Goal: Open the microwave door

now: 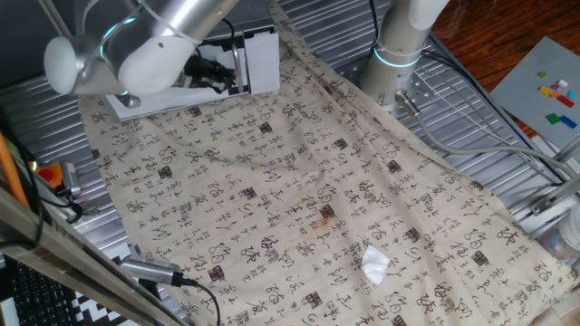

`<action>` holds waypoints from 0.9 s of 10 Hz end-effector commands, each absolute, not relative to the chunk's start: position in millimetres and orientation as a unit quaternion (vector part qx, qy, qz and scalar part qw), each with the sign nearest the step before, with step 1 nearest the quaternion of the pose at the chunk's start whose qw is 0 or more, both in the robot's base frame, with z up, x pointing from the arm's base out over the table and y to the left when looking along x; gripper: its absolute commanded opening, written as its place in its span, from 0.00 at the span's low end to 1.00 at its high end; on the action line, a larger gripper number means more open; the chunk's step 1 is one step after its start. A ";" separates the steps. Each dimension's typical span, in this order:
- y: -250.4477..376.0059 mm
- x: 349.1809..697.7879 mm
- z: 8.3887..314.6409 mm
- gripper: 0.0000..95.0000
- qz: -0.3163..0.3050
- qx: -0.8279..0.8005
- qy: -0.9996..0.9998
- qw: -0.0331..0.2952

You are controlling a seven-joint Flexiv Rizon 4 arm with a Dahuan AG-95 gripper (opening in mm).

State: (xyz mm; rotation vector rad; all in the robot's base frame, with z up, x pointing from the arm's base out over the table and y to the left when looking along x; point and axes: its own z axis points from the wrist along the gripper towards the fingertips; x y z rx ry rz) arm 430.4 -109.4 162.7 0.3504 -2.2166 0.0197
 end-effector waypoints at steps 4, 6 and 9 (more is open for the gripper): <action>-107.6 432.6 166.8 0.20 0.000 0.172 -0.893 0.416; -106.1 432.9 168.7 0.20 0.001 0.209 -0.890 0.406; -103.5 434.8 166.8 0.20 0.001 0.253 -0.884 0.393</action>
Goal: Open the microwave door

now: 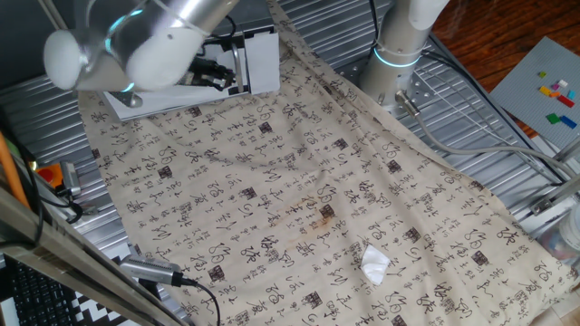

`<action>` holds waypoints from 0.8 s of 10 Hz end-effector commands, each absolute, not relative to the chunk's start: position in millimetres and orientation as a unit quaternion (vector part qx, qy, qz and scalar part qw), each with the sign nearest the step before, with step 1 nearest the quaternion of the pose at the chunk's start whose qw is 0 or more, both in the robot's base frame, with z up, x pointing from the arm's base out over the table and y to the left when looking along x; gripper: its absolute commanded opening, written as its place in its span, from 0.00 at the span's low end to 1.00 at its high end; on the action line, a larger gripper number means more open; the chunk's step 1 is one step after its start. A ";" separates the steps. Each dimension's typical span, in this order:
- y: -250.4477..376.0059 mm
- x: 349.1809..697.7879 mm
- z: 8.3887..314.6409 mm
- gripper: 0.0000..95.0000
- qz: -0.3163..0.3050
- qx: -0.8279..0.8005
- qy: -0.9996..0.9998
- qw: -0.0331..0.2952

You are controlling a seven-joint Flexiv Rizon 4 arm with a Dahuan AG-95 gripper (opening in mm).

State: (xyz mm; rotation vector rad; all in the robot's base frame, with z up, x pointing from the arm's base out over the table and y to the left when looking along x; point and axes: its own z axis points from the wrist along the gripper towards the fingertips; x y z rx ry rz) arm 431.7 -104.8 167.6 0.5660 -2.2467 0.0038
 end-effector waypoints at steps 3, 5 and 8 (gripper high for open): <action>-103.2 433.8 165.4 0.20 0.023 0.308 -0.873 0.378; -104.2 430.2 163.5 0.20 0.041 0.332 -0.867 0.369; -106.9 422.6 160.1 0.20 0.048 0.343 -0.866 0.360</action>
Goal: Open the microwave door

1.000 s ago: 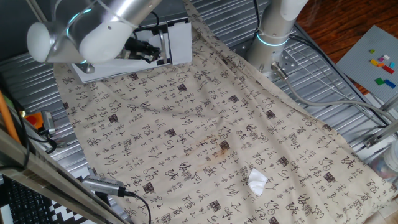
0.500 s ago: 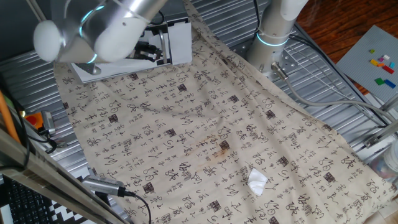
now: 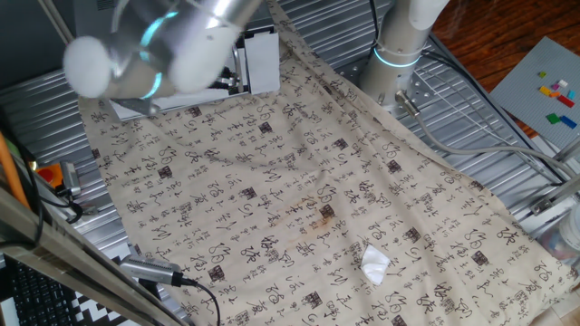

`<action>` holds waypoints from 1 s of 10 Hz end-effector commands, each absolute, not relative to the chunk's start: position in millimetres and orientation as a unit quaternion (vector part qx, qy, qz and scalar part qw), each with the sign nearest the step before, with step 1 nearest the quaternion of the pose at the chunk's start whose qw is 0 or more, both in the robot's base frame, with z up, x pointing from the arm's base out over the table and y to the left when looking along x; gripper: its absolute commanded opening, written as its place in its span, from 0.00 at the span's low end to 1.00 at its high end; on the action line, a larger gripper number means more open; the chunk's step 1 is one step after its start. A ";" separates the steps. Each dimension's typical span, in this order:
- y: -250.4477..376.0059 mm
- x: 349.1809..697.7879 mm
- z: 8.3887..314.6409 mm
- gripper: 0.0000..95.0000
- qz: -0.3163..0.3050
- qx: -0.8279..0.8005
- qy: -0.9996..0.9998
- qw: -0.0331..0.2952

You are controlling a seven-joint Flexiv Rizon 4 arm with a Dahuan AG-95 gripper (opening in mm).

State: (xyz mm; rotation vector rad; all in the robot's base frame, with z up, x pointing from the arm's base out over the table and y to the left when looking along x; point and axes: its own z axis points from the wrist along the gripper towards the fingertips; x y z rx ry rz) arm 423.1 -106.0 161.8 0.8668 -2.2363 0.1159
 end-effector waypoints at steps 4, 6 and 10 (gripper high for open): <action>-110.4 418.5 159.8 0.20 0.067 0.366 -0.855 0.360; -112.6 416.7 160.3 0.20 0.072 0.376 -0.850 0.362; -116.5 408.4 158.7 0.20 0.084 0.394 -0.838 0.367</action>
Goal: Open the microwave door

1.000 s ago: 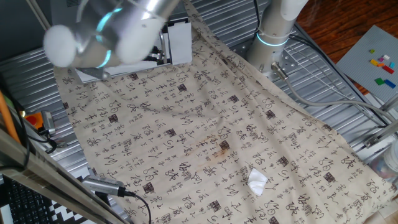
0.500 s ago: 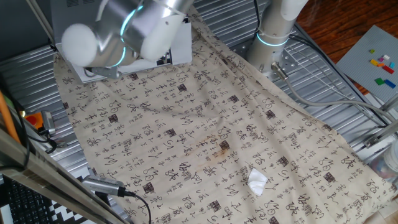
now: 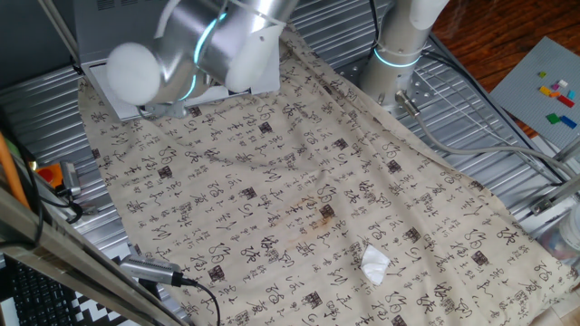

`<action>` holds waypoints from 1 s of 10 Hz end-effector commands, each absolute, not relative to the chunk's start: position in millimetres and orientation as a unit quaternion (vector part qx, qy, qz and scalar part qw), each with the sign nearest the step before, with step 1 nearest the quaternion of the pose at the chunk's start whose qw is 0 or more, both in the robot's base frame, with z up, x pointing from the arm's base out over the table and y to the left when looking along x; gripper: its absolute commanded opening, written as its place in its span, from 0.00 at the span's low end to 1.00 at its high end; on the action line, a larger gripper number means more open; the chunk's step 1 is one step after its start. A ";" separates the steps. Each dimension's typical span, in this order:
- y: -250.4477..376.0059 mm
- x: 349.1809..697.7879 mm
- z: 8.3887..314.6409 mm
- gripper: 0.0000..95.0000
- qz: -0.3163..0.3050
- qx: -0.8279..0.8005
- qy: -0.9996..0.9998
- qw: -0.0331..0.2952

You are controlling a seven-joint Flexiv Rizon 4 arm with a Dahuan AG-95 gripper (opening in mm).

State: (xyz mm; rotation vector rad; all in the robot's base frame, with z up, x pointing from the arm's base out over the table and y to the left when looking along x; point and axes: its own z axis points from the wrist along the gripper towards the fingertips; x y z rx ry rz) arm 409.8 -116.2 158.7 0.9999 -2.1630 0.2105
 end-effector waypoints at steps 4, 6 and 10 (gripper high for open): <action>-118.3 406.4 159.6 0.00 0.096 0.417 -0.827 0.364; -118.6 406.4 158.8 0.00 0.112 0.429 -0.822 0.358; -118.2 408.7 159.5 0.00 0.118 0.424 -0.825 0.354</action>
